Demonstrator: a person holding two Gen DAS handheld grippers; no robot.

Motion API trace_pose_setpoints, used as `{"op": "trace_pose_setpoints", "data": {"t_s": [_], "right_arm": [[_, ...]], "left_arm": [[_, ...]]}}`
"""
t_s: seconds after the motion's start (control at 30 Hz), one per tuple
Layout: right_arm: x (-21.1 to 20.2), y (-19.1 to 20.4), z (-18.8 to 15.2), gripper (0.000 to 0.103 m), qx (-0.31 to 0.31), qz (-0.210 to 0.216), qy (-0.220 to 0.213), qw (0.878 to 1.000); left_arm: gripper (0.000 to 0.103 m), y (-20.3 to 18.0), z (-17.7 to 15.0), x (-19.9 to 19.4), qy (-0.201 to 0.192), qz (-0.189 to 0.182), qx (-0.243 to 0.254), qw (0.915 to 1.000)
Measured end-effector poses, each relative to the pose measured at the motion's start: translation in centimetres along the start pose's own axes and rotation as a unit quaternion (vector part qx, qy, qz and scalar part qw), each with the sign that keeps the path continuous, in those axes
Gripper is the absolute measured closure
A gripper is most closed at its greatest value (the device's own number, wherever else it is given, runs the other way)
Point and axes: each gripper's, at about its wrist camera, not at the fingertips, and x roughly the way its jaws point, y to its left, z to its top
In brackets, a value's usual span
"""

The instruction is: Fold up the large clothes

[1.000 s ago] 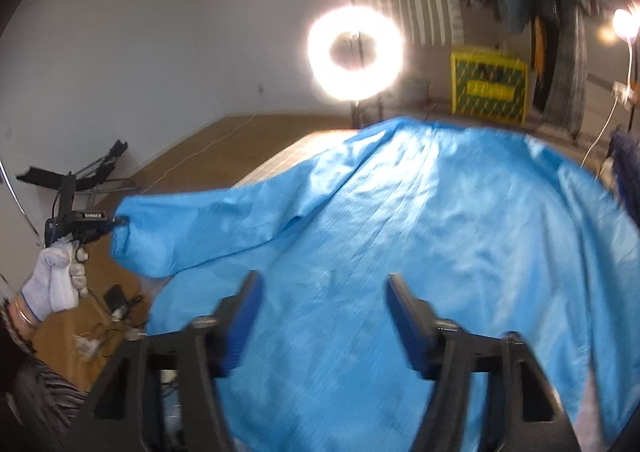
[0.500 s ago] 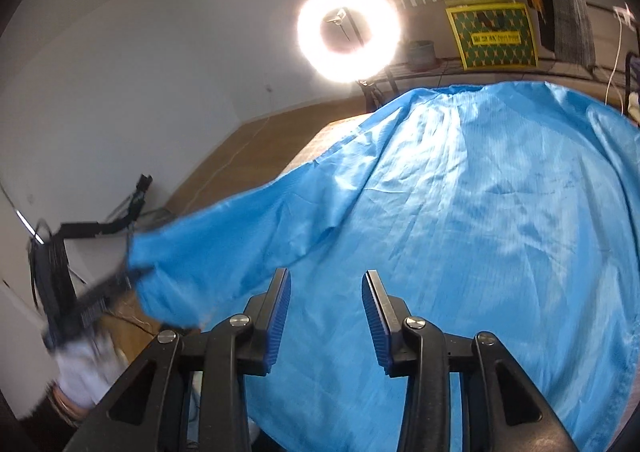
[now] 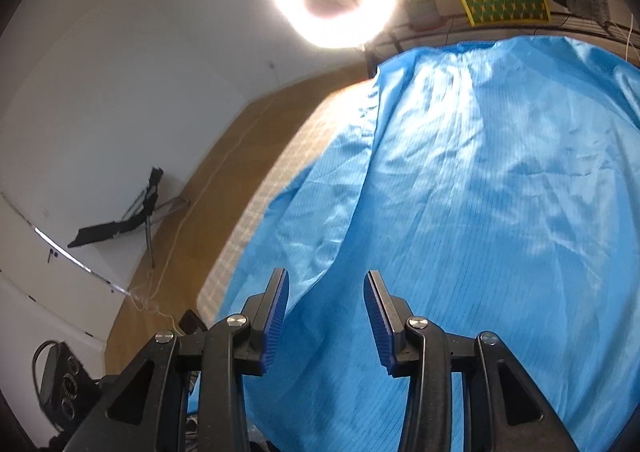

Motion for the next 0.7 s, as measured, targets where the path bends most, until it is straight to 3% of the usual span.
{"op": "trace_pose_setpoints", "data": {"t_s": [0.2,0.43,0.57,0.7], "right_arm": [[1.0,0.5,1.5,0.062,-0.021,-0.015,0.005,1.000],[3.5,5.3,9.1,0.062,-0.120,-0.045,0.010,0.992],[8.9,9.4,13.1,0.062,-0.194,-0.059,0.040,0.979],[16.0,10.6,14.5,0.062,-0.219,-0.066,0.098,0.968]], "left_arm": [[0.095,-0.2,-1.2,1.6,0.028,-0.013,0.007,0.9995],[0.095,-2.1,-2.6,2.4,0.050,-0.046,0.031,0.9972],[0.095,-2.5,-2.4,2.6,0.056,-0.066,0.029,0.9958],[0.095,-2.3,-2.1,2.8,0.063,-0.081,0.024,0.9944]]}}
